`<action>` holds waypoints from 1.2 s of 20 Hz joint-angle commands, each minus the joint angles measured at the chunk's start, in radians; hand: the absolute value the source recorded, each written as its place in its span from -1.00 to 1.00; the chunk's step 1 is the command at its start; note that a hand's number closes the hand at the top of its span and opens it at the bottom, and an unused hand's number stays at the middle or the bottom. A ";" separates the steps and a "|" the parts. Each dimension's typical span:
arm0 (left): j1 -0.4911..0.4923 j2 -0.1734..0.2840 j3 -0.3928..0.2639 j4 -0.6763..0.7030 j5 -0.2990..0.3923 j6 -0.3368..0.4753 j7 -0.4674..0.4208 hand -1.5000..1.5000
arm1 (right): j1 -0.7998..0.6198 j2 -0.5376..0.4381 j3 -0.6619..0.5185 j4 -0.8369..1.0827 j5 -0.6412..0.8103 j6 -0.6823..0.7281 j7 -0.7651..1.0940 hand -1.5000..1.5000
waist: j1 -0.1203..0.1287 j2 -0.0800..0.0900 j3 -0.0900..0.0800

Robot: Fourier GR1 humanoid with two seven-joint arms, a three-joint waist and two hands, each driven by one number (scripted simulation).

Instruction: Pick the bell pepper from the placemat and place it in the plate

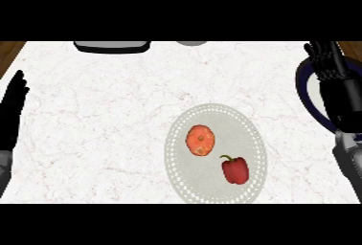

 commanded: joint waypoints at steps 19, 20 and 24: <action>-0.033 -0.218 -0.085 -0.032 0.109 -0.113 0.107 0.00 | 0.062 -0.015 0.223 0.458 0.325 0.422 -0.848 -1.00 | -0.007 -0.011 0.002; 0.004 -0.223 -0.096 -0.076 0.103 -0.101 0.126 0.00 | 0.045 -0.043 0.206 0.476 0.328 0.441 -0.858 -1.00 | -0.006 -0.014 0.002; 0.023 -0.256 -0.088 -0.006 0.075 -0.127 0.062 0.00 | 0.104 -0.084 0.209 0.389 0.399 0.399 -0.838 -1.00 | -0.022 -0.016 0.001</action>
